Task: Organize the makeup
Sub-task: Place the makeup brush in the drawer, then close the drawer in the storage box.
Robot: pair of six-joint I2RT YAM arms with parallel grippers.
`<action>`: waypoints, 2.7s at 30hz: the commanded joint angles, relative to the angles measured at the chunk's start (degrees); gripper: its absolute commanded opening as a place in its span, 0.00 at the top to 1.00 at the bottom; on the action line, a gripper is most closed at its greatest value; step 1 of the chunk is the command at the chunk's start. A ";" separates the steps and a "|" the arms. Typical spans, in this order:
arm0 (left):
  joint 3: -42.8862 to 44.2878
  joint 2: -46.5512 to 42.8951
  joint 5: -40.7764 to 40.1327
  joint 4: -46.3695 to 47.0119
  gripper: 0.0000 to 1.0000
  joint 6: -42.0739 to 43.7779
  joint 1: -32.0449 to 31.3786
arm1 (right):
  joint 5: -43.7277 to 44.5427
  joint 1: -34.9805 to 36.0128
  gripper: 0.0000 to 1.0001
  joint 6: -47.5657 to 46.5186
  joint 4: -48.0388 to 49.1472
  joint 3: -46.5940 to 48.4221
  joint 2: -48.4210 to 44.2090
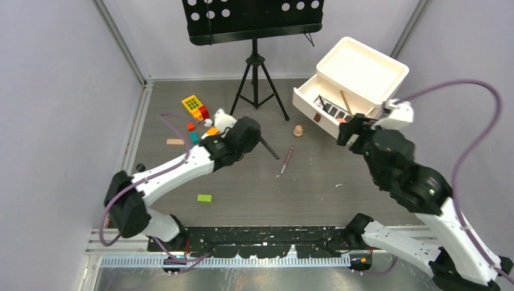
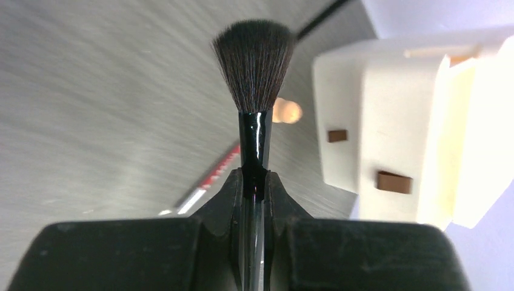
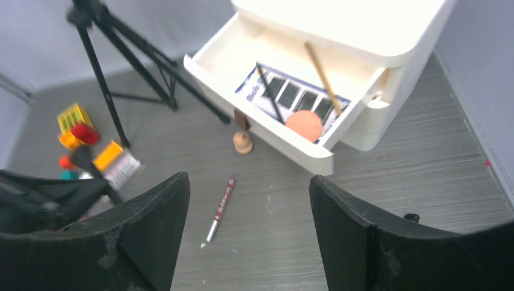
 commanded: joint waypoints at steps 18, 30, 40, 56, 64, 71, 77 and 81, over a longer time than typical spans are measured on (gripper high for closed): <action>49.38 42.20 14.49 27.20 1.00 7.42 -4.20 | 11.95 -0.08 0.27 11.19 -17.45 5.84 -12.32; 60.84 52.14 16.20 25.14 0.74 3.85 -4.20 | 12.00 -0.06 0.27 11.64 -17.65 4.70 -13.28; 55.46 46.24 15.18 26.94 0.44 5.76 -4.20 | 12.14 -0.10 0.26 10.38 -16.43 4.02 -12.19; 18.51 7.58 -2.20 22.13 0.16 34.66 -5.08 | -5.69 -0.17 0.21 2.78 -8.11 5.09 9.90; 0.36 -11.67 -12.38 1.94 0.09 33.75 -3.40 | -14.01 -4.04 0.19 4.56 -2.54 3.65 23.17; -8.90 -25.75 -19.31 -10.60 0.09 30.14 -2.98 | -16.96 -11.49 0.19 5.67 2.60 1.28 27.52; -11.17 -31.94 -21.09 -14.58 0.09 28.24 -2.92 | -14.71 -12.82 0.19 4.91 3.65 2.12 32.10; -10.91 -31.99 -21.13 -14.95 0.09 28.41 -2.89 | -8.65 -12.90 0.19 3.89 4.55 2.46 33.63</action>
